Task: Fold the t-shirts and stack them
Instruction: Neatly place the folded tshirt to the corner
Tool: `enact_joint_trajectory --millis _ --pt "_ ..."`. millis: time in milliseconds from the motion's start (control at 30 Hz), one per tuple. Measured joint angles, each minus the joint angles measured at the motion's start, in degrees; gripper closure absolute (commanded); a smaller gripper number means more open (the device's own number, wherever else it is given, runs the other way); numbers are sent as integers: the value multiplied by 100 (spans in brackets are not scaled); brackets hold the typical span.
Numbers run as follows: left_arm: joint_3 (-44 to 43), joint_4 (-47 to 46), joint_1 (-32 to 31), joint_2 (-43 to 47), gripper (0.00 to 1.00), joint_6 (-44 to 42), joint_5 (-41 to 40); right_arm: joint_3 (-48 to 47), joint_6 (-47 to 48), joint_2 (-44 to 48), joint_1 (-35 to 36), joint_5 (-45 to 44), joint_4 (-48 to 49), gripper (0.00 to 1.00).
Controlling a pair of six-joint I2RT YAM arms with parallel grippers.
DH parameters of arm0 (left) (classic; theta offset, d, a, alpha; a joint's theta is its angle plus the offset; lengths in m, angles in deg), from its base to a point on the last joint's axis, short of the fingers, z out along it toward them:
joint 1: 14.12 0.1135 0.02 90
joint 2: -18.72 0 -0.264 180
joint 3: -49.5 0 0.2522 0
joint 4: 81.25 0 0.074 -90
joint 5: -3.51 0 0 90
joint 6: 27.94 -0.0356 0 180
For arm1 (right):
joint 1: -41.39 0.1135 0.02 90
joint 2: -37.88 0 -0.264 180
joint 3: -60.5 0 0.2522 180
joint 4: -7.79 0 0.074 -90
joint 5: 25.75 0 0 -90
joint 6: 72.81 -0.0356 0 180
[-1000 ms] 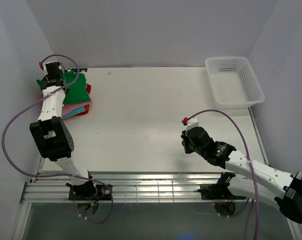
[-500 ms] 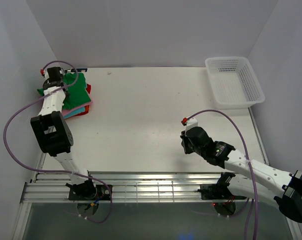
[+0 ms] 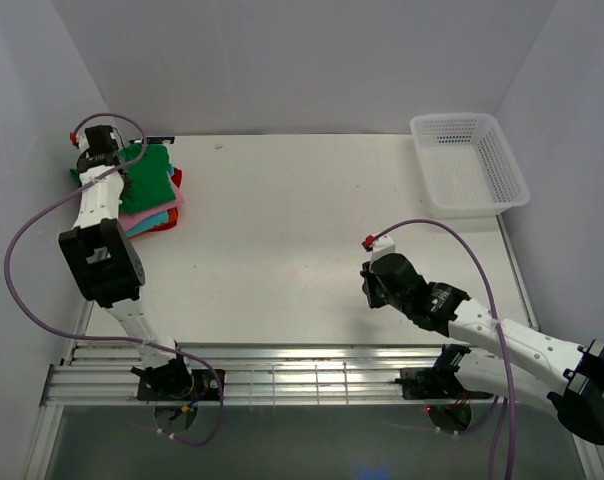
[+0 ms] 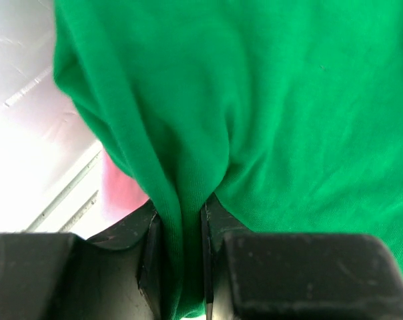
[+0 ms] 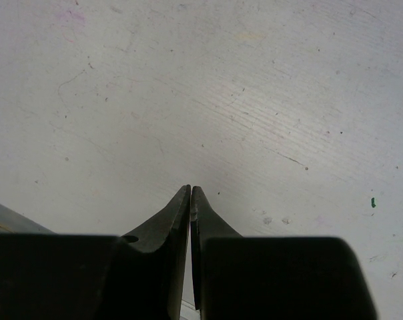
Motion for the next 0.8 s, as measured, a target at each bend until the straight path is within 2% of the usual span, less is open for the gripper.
enact_joint_trajectory --millis 33,133,167,200,400,600,633,733,800 --pt "-101 35 17 -44 95 24 -20 0 -2 -2 0 2 0 91" --pt "-146 55 39 -70 36 116 -155 0 -11 -2 0 4 0 88" --pt "-133 50 37 -61 24 149 -240 2 -13 -9 0 4 2 86" --pt "-111 28 42 -39 3 186 -323 2 -17 -26 0 4 7 85" --pt "-94 -330 72 472 2 275 -750 7 -50 -286 0 109 48 83" --pt "39 -1191 26 1801 2 162 -852 74 -111 -358 0 179 94 83" --pt "74 -1325 9 2046 5 162 -822 74 -118 -367 0 177 98 82" --pt "297 -1541 -59 2758 12 260 -595 74 -142 -380 0 175 127 75" --pt "581 -1569 -146 3145 11 433 -334 28 -153 -404 0 164 116 64"
